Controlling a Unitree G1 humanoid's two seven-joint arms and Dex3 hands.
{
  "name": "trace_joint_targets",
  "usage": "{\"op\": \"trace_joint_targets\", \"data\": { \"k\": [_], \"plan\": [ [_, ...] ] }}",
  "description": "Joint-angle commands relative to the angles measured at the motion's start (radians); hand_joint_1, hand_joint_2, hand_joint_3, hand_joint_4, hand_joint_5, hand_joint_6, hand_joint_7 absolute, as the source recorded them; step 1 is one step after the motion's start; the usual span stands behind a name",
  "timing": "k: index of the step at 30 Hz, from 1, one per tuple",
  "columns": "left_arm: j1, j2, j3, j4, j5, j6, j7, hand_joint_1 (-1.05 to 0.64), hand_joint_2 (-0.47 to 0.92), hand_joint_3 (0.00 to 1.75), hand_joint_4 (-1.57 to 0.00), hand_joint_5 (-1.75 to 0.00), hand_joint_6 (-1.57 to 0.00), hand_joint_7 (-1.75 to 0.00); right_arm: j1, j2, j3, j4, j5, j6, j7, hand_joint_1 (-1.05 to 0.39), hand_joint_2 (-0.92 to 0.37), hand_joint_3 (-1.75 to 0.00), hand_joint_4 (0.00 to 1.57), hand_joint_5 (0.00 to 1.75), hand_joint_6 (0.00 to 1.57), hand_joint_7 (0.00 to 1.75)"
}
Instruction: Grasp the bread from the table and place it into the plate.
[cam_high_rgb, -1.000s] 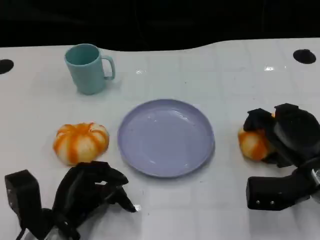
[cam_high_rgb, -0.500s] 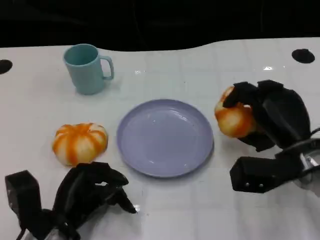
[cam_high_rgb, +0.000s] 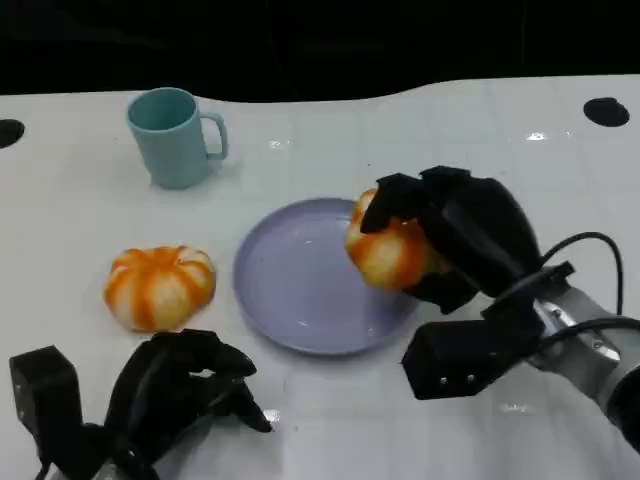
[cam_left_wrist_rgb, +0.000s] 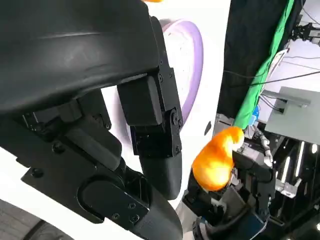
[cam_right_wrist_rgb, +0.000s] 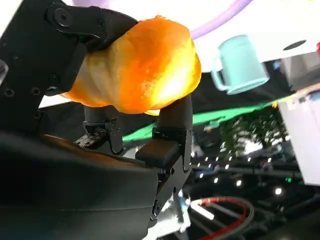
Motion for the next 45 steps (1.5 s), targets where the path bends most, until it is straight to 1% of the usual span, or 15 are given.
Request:
{"op": "trace_joint_targets", "data": {
  "k": [1,8,10,11,12,14,16,17,19,21,24,27,32,41,45],
  "plan": [
    [0.007,0.011,0.000,-0.012,0.000,-0.005,0.000,-1.05,0.70,0.00,-1.57,-0.61,-1.57,-0.22,-0.050,0.038,0.024,0.049,-0.019,0.008,0.002,-0.12,-0.25,-1.29,0.98,1.75,0.74,1.74],
    [0.015,0.008,-0.003,-0.027,0.000,-0.002,0.005,-1.05,0.70,0.00,-1.57,-0.61,-1.57,-0.22,-0.087,0.095,0.043,0.136,-0.028,0.024,-0.013,-0.16,-0.32,-1.28,0.95,1.75,0.71,1.75],
    [0.018,0.008,-0.005,-0.033,0.001,0.000,0.007,-1.05,0.70,0.00,-1.57,-0.61,-1.57,-0.23,-0.095,0.104,0.043,0.155,-0.022,0.022,0.001,-0.15,-0.30,-1.27,0.94,1.75,0.74,1.64],
    [0.019,0.007,-0.005,-0.034,0.002,-0.001,0.010,-1.05,0.70,0.00,-1.57,-0.61,-1.57,-0.23,-0.098,0.109,0.040,0.163,-0.014,0.021,0.016,-0.15,-0.31,-1.26,0.93,1.75,0.78,1.48],
    [0.020,0.007,-0.006,-0.035,0.002,-0.001,0.010,-1.05,0.70,0.00,-1.57,-0.61,-1.57,-0.23,-0.099,0.113,0.038,0.169,-0.008,0.023,0.029,-0.16,-0.33,-1.20,0.92,1.66,0.86,1.20],
    [0.022,0.006,-0.006,-0.038,-0.001,0.001,0.010,-1.05,0.70,0.00,-1.57,-0.61,-1.57,-0.23,-0.101,0.116,0.034,0.176,-0.001,0.024,0.047,-0.19,-0.41,-0.95,0.87,1.45,0.92,0.79],
    [0.021,0.006,-0.006,-0.037,-0.001,0.003,0.010,-1.05,0.70,0.00,-1.57,-0.61,-1.57,-0.23,-0.103,0.117,0.029,0.177,0.010,0.042,0.099,-0.21,-0.50,-0.75,0.80,1.26,0.89,0.51],
    [0.021,0.007,-0.007,-0.037,0.001,0.002,0.011,-1.05,0.70,0.00,-1.57,-0.61,-1.57,-0.23,-0.105,0.116,0.028,0.175,0.013,0.053,0.131,-0.26,-0.57,-0.64,0.63,1.02,0.78,0.32],
    [0.019,0.008,-0.008,-0.033,0.004,-0.004,0.012,-1.05,0.70,0.00,-1.57,-0.61,-1.57,-0.23,-0.108,0.109,0.026,0.165,0.021,0.079,0.201,-0.33,-0.69,-0.46,0.48,0.68,0.66,0.13],
    [0.016,0.009,-0.009,-0.032,0.006,-0.003,0.014,-1.05,0.70,0.00,-1.57,-0.61,-1.57,-0.23,-0.109,0.102,0.023,0.152,0.029,0.096,0.256,-0.41,-0.82,-0.25,0.35,0.44,0.54,0.04],
    [0.013,0.009,-0.006,-0.030,0.002,0.003,0.016,-1.05,0.70,0.00,-1.57,-0.61,-1.57,-0.23,-0.101,0.093,0.013,0.126,0.046,0.105,0.311,-0.53,-0.91,-0.11,0.21,0.32,0.40,0.00],
    [0.016,0.010,-0.006,-0.028,0.003,-0.007,0.013,-1.05,0.70,0.00,-1.57,-0.61,-1.57,-0.23,-0.083,0.081,0.003,0.086,0.069,0.103,0.369,-0.63,-0.92,-0.12,0.10,0.27,0.28,0.00],
    [0.023,0.009,-0.008,-0.039,0.000,0.002,0.013,-1.05,0.70,0.00,-1.57,-0.60,-1.57,-0.23,-0.040,0.050,-0.015,-0.025,0.112,0.117,0.477,-0.71,-0.92,-0.16,0.01,0.26,0.20,0.00],
    [0.021,0.003,-0.004,-0.040,-0.009,0.004,0.008,-1.05,0.69,0.00,-1.57,-0.60,-1.57,-0.23,0.052,-0.025,-0.042,-0.198,0.146,0.119,0.578,-0.78,-0.92,-0.17,0.02,0.29,0.18,0.00],
    [0.021,0.003,-0.007,-0.040,-0.002,0.007,0.016,-1.05,0.69,0.00,-1.57,-0.60,-1.57,-0.22,0.102,-0.066,-0.063,-0.266,0.160,0.084,0.583,-0.74,-0.92,-0.16,0.10,0.34,0.24,0.03]
  ]
}}
